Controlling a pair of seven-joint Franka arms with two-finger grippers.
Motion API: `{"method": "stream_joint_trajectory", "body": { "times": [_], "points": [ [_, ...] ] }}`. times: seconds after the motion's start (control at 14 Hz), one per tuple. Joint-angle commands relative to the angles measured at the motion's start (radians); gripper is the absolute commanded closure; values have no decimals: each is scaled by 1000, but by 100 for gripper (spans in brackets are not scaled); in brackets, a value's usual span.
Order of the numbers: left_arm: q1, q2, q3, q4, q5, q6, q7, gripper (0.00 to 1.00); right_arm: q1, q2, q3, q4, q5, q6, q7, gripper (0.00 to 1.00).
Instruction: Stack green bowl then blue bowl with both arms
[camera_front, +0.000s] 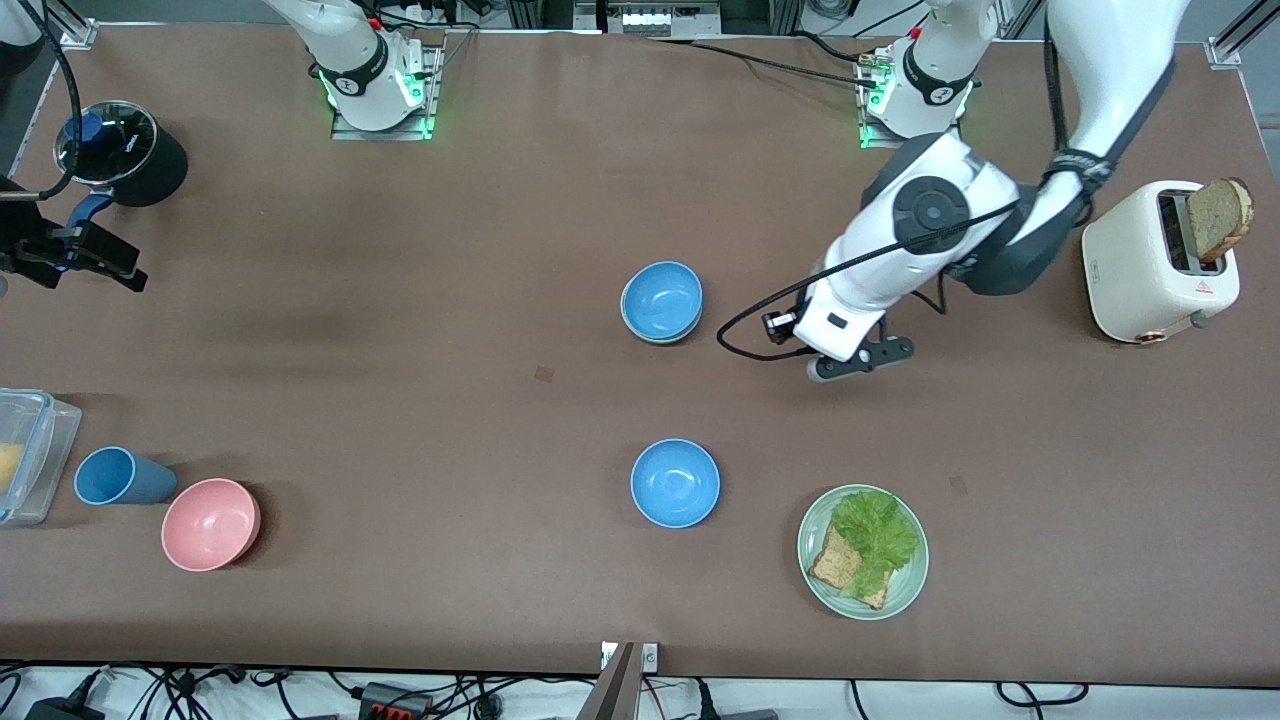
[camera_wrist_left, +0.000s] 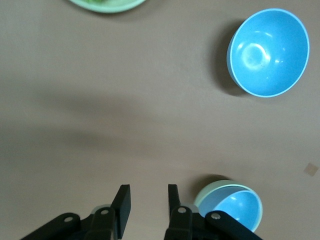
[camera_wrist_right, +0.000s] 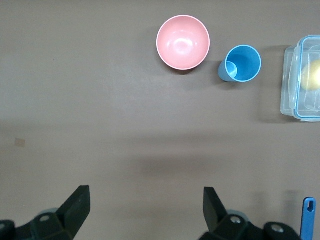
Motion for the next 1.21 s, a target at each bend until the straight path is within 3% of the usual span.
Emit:
{"method": "stream_joint_trajectory", "body": {
  "times": [0.0,0.29,0.36,0.5,0.64,0.93,1.14],
  "points": [
    [88,11,-19,23,-2,-37,237,61,-15,-19,12,-22,-15,18,-15,0],
    [136,-24,19,71,-71,-122,447,57,-15,-19,14,-22,-15,18,-15,0],
    [118,-76,86,69,-111,-138,510,56,-15,-19,14,-20,-15,20,-15,0],
    [17,-168,296,62,-250,-152,698,48,-13,-19,14,-19,-15,23,-15,0],
    [-81,-229,488,60,-309,-193,774,0,-15,-19,14,-19,-15,20,-15,0],
    [-118,-387,611,-15,-294,-163,759,0,-13,-16,14,-17,-15,20,-15,0],
    [-224,-473,731,8,-297,-223,800,0,-15,-8,14,-19,-14,9,-12,0]
  ]
}}
